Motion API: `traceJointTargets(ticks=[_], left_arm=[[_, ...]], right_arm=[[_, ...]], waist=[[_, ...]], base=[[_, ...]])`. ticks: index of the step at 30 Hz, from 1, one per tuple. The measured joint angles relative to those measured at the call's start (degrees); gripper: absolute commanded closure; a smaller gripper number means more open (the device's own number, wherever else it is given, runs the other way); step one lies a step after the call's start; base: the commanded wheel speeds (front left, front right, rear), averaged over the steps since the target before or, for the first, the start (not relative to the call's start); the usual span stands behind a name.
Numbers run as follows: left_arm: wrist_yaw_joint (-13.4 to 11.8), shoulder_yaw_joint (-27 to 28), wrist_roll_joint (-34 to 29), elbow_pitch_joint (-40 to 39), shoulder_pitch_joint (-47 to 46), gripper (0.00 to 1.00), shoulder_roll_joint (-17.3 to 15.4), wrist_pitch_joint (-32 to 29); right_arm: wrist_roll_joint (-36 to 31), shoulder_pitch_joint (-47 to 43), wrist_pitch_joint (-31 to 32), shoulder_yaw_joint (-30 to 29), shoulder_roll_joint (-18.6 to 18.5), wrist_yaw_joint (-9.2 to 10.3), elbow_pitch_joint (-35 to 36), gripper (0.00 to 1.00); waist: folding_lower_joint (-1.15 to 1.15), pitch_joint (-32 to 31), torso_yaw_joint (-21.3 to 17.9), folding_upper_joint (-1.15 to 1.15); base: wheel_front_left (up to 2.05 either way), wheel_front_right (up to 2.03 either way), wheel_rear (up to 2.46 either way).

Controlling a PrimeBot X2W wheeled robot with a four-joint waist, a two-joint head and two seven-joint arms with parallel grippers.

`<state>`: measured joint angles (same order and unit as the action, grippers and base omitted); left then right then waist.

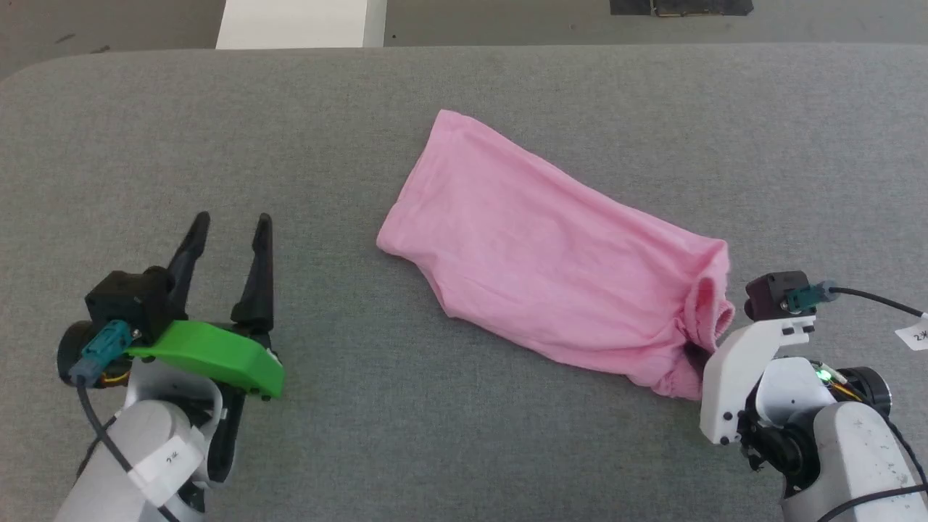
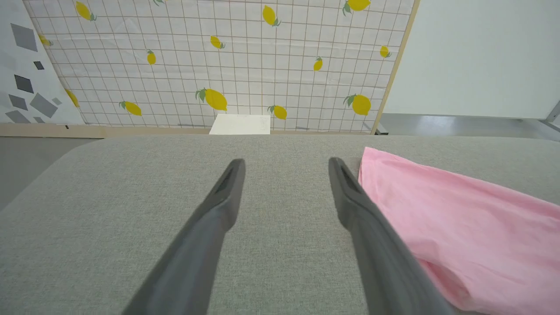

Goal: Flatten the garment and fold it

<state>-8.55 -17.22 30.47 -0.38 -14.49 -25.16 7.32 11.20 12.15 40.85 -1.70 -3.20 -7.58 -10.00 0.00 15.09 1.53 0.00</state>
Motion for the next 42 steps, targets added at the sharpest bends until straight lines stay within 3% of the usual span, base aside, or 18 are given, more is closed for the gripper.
traceJointTargets(ticks=[6, 9, 14, 19, 27, 28, 29, 35, 42], left_arm=[[1.90, -3.39, 2.81, 1.82, -1.91, 0.00, 1.32, -8.49], [1.91, -5.03, 6.03, 5.55, -6.32, 0.00, 4.01, -15.91], [1.13, -8.02, 7.66, 13.26, -14.75, 0.00, 5.80, -28.42], [-0.66, -10.63, 7.36, 20.51, -21.41, 0.00, 5.01, -40.70], [0.52, -11.84, 8.23, 23.10, -24.81, 0.00, 4.45, -47.12], [0.80, -11.84, 8.86, 23.12, -24.92, 0.76, 4.21, -47.84], [1.34, -11.93, 8.96, 22.93, -24.93, 1.00, 3.90, -48.13], [3.26, -11.80, 11.23, 22.31, -24.57, 1.00, 4.13, -48.23], [3.64, -7.71, 15.43, 20.80, -20.81, 1.00, 5.78, -42.36]], right_arm=[[1.96, 0.07, -1.23, -0.71, 0.18, 0.00, 0.58, 1.00], [3.28, 0.08, -1.90, -0.46, 0.22, 0.00, 1.21, 1.00], [3.80, 0.30, -2.05, 1.41, 0.27, 0.00, 1.88, 1.00], [4.56, 1.31, -2.05, 3.83, 0.26, 0.00, 2.33, 1.00], [5.06, 1.98, -3.12, 4.80, 0.48, -0.05, 2.71, 1.00], [5.12, 1.99, -3.35, 4.81, 0.55, -0.05, 2.76, 1.00], [5.22, 1.99, -3.58, 4.85, 0.63, -0.07, 2.78, 1.00], [5.69, 2.14, -4.10, 4.67, 0.87, -0.23, 2.69, 1.00], [6.69, 2.17, -4.64, 3.38, 0.83, -0.21, 1.65, 1.00]], waist=[[0.00, -0.21, -0.74, 0.00], [0.00, 0.01, -1.54, 0.00], [0.00, 0.64, -3.22, 0.00], [0.00, 1.96, -5.28, 0.00], [0.00, 4.92, -7.87, 0.00], [0.00, 5.24, -8.16, 0.00], [0.00, 5.51, -8.40, 0.00], [0.00, 6.08, -8.74, 0.00], [0.00, 4.10, -7.71, 0.00]], base=[[0.00, 0.00, 0.00], [0.00, 0.00, 0.00], [0.00, 0.00, 0.00], [0.00, 0.00, 0.00], [0.00, 0.00, 0.00], [0.00, 0.00, 0.00], [0.00, 0.00, 0.00], [0.00, 0.00, 0.00], [0.00, 0.00, 0.00]])
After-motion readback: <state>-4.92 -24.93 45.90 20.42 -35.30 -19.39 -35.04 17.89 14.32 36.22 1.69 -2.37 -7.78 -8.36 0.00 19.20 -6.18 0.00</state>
